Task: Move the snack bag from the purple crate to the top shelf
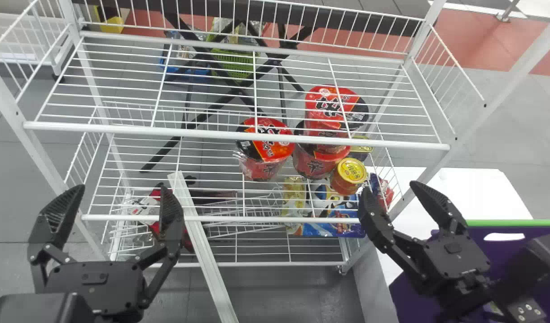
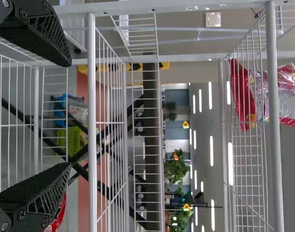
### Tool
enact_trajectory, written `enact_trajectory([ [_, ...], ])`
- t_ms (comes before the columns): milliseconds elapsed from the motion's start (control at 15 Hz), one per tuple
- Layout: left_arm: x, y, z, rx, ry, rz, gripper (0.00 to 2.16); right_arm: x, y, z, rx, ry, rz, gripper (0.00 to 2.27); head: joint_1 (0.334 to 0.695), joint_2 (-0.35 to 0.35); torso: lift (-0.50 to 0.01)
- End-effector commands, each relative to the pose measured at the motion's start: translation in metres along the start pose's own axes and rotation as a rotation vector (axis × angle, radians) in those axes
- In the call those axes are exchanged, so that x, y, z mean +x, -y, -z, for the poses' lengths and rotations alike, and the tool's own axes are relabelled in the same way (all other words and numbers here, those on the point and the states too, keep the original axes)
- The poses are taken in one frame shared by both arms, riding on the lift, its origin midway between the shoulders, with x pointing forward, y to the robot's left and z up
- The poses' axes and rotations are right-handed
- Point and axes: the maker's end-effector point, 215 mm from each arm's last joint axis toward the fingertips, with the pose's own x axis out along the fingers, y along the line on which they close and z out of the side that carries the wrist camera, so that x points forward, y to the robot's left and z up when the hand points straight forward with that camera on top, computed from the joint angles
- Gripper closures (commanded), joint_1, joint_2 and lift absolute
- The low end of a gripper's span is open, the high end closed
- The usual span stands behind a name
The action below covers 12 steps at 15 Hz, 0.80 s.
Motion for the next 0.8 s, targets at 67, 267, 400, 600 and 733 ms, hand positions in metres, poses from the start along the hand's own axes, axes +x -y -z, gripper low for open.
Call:
enact_trajectory([
  [67,0.000,-0.001,0.001,0.001,-0.002,-0.001,0.08,-0.003,0.007,0.001,-0.007,-0.044,0.019,0.15,0.695,-0.180,-0.455],
  [267,0.002,-0.002,0.006,0.005,-0.007,-0.002,0.08,-0.012,0.017,-0.003,-0.012,-0.078,0.034,0.15,0.695,-0.192,-0.455],
  [400,0.002,-0.002,0.008,-0.008,-0.013,-0.008,0.09,-0.019,0.029,-0.009,-0.023,-0.089,0.056,0.15,0.695,-0.201,-0.455],
  [600,0.003,0.000,0.010,-0.004,-0.009,0.001,0.07,-0.033,0.070,-0.009,-0.008,-0.136,0.127,0.15,0.695,-0.238,-0.455],
  [733,0.003,0.000,0.009,-0.006,-0.008,0.001,0.07,-0.045,0.099,-0.010,-0.008,-0.155,0.174,0.15,0.695,-0.275,-0.455],
])
